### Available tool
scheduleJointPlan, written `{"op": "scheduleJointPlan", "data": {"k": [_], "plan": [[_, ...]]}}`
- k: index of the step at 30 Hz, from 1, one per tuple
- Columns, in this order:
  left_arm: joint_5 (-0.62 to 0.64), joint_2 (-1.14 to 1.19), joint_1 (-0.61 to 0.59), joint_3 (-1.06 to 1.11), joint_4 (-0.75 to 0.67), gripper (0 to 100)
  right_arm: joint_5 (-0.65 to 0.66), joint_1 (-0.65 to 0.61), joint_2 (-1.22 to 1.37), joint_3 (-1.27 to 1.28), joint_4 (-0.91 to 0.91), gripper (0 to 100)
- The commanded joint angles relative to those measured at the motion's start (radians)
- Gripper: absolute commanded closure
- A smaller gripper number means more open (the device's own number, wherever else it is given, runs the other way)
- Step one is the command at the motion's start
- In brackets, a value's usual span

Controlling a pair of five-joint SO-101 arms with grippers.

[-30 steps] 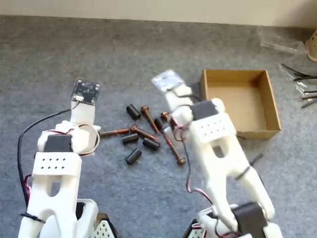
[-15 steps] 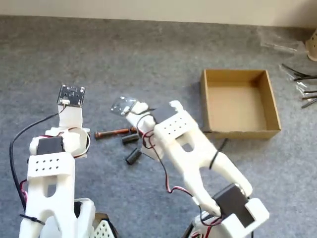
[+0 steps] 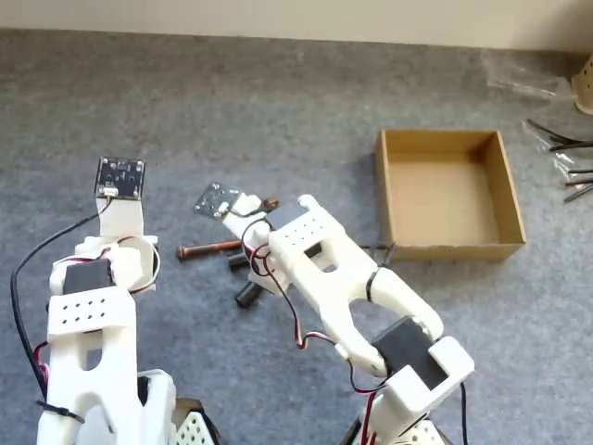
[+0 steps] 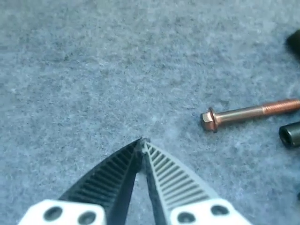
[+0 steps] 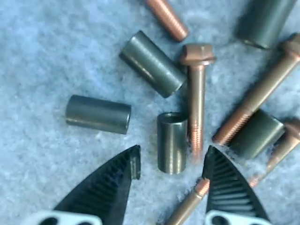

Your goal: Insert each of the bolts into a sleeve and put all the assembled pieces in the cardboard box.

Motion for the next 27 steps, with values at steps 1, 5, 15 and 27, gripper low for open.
{"op": "scheduleJointPlan", "data": {"k": [1,5,15,27], "plan": [[0.008,0.001,-0.012,-0.005,-0.018,99,-0.014,0.012,-0.007,-0.038,-0.024,79.5],[0.008,0.001,-0.012,-0.005,-0.018,99,0.011,0.005,-0.008,-0.007,-0.038,79.5],[0.008,0.001,-0.012,-0.005,-0.018,99,0.005,-0.015,-0.010,0.064,-0.093,79.6],[0.006,0.001,-0.012,-0.005,-0.020,99,0.003,-0.059,-0.015,0.061,-0.051,79.6]]}}
